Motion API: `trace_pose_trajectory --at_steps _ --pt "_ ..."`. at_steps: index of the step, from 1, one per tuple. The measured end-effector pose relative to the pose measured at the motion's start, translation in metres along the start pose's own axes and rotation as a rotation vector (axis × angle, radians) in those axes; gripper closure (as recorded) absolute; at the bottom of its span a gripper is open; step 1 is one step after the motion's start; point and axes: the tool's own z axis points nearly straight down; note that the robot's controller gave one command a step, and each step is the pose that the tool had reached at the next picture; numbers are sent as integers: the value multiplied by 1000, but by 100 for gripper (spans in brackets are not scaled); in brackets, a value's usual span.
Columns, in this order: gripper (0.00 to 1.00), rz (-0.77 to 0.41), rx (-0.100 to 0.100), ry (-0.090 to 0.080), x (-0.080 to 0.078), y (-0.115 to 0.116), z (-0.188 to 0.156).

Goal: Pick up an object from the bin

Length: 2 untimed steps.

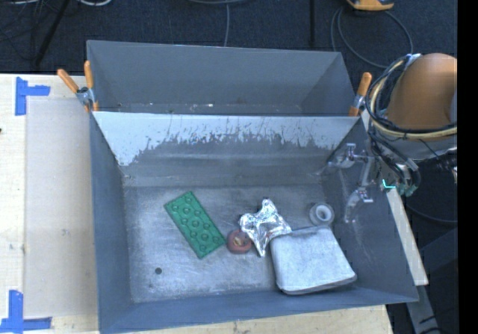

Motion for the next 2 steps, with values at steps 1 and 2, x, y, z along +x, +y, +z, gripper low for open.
trace_pose_trajectory --at_steps 1,2 --pt "0 -50 10 -25 9 40 54" --pt "0 -18 3 -11 19 51 58"
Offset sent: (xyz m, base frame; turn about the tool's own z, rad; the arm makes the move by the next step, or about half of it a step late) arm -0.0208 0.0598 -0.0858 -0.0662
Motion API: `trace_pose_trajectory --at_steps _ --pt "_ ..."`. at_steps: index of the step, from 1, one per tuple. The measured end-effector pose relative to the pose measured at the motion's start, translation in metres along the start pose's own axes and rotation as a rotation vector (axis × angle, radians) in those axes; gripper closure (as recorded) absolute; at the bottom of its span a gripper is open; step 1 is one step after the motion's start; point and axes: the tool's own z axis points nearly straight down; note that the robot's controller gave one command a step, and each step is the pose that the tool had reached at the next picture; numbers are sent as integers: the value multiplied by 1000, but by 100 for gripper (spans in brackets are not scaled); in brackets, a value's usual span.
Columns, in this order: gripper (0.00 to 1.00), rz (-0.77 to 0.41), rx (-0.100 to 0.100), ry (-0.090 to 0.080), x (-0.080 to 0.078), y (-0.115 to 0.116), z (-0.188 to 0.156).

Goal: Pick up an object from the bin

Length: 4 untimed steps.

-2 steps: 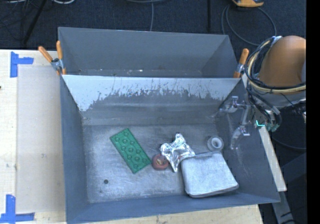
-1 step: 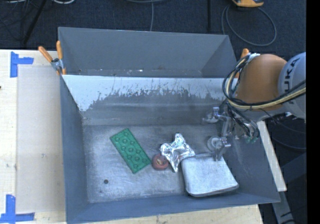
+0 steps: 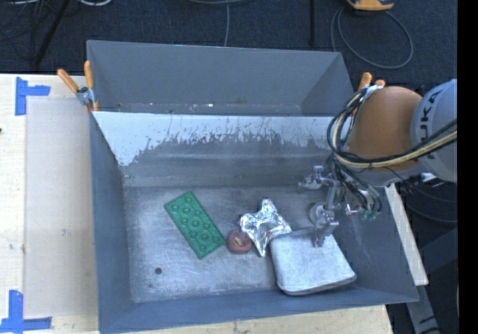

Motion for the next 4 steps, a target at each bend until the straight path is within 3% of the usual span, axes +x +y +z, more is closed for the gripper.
trace_pose_trajectory --at_steps 1,2,3,4 --pt "100 -3 -2 4 5 3 9" --pt "0 -5 -1 0 4 3 8" --pt "0 213 -5 6 4 81 15" --pt "100 212 -1 5 4 78 15"
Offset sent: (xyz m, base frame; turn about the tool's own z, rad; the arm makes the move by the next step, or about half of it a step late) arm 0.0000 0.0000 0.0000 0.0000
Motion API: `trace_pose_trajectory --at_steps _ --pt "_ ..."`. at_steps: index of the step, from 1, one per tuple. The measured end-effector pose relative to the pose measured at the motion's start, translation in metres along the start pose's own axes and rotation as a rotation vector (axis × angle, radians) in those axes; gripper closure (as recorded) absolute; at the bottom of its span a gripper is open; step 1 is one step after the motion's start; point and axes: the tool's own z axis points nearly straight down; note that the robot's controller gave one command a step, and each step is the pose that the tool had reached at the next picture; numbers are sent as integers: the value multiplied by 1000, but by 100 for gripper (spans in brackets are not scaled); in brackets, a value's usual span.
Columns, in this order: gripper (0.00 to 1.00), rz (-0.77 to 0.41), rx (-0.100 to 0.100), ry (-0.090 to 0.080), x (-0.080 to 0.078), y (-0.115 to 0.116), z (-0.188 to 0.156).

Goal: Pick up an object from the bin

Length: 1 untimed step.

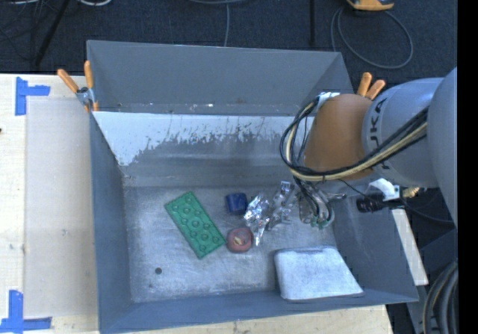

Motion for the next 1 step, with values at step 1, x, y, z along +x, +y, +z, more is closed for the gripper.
trace_pose_trajectory --at_steps 1 --pt "100 35 -2 -8 -11 -6 -64"
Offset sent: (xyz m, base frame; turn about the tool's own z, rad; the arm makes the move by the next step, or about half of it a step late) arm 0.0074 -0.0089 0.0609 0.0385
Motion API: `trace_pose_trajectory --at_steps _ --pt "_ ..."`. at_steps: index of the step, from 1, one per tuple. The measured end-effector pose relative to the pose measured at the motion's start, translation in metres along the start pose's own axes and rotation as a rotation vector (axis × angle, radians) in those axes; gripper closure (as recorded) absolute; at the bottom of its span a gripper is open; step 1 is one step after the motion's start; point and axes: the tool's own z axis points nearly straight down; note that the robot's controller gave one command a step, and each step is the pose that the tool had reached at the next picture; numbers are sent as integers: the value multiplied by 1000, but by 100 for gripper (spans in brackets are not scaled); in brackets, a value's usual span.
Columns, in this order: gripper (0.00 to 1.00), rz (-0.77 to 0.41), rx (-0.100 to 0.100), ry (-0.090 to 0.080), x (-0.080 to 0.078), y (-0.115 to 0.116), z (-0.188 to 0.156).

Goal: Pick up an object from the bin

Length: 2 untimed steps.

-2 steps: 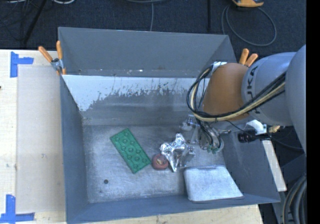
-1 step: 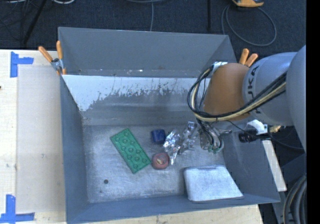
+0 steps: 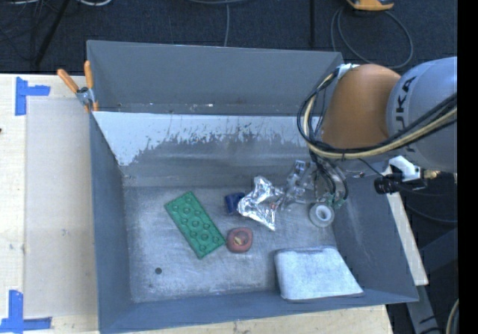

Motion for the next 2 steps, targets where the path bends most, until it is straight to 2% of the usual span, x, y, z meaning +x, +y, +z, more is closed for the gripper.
trace_pose_trajectory --at_steps 1,2 --pt "100 15 1 3 -4 -11 -19" --pt "100 17 0 0 -16 -15 -76"
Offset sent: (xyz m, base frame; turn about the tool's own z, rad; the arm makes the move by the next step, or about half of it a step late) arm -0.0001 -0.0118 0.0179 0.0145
